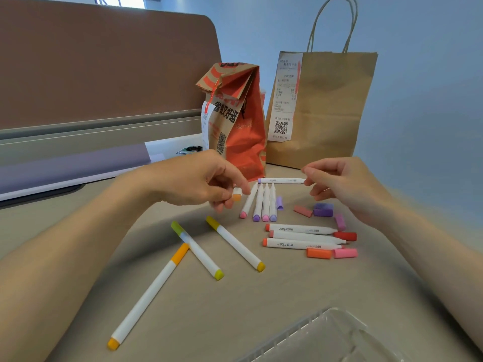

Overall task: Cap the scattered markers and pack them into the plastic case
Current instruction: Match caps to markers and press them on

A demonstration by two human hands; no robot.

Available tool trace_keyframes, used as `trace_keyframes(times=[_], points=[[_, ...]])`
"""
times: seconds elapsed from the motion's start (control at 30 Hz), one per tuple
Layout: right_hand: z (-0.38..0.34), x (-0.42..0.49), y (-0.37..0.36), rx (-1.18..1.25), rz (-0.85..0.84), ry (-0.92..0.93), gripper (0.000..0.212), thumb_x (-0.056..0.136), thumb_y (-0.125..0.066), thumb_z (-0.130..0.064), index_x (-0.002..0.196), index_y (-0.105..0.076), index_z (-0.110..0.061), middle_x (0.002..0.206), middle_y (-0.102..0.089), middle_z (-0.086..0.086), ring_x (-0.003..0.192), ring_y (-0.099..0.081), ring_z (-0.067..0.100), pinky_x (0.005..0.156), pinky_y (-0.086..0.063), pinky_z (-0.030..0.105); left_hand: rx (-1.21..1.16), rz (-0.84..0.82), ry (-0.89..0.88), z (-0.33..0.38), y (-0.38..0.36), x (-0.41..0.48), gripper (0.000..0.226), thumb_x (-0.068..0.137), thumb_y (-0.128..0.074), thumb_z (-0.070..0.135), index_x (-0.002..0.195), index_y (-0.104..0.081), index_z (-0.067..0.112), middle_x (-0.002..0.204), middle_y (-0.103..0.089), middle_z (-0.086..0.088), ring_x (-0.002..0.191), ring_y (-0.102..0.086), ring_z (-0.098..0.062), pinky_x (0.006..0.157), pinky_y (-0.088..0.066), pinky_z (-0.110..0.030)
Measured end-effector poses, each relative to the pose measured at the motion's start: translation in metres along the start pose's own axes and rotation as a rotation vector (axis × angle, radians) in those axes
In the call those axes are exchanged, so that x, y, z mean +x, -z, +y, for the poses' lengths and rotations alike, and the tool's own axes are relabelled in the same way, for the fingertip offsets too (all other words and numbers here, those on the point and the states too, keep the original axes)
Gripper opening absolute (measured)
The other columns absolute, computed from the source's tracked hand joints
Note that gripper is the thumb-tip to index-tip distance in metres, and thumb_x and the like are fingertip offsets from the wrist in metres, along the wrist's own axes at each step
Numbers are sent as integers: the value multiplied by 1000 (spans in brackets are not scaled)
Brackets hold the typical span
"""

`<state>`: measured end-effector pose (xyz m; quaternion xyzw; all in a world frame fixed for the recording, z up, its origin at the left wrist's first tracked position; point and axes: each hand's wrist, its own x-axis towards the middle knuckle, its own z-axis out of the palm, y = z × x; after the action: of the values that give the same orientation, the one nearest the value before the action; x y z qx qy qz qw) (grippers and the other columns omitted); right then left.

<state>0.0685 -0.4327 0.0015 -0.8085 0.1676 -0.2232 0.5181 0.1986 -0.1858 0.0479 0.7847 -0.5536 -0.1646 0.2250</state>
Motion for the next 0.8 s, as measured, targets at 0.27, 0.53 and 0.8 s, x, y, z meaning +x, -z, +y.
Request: trace_keyframes(times=[0.27, 0.53, 0.8], points=[[3, 4, 7, -412, -85, 46, 8, 91, -68, -27, 87, -75, -25, 80, -72, -7, 76, -66, 12, 66, -51, 20, 217, -201, 193, 0, -15, 10, 16, 93, -65, 24, 107, -73, 21, 73, -74, 4, 59, -68, -9, 62, -56, -19], [6, 7, 13, -486, -95, 55, 10, 89, -70, -27, 86, -78, -23, 84, -74, -7, 85, -66, 13, 79, -53, 30, 309, -45, 176, -8, -21, 16, 20, 85, -66, 53, 93, -74, 35, 60, -59, 21, 60, -52, 8, 51, -35, -12], [6, 11, 30, -615, -87, -25, 22, 84, -74, -33, 72, -74, -15, 67, -65, -7, 66, -56, 10, 58, -39, 23, 211, 414, 306, -25, -62, 38, 30, 81, -68, 57, 80, -71, 28, 77, -64, 12, 77, -58, -6, 64, -49, -27]])
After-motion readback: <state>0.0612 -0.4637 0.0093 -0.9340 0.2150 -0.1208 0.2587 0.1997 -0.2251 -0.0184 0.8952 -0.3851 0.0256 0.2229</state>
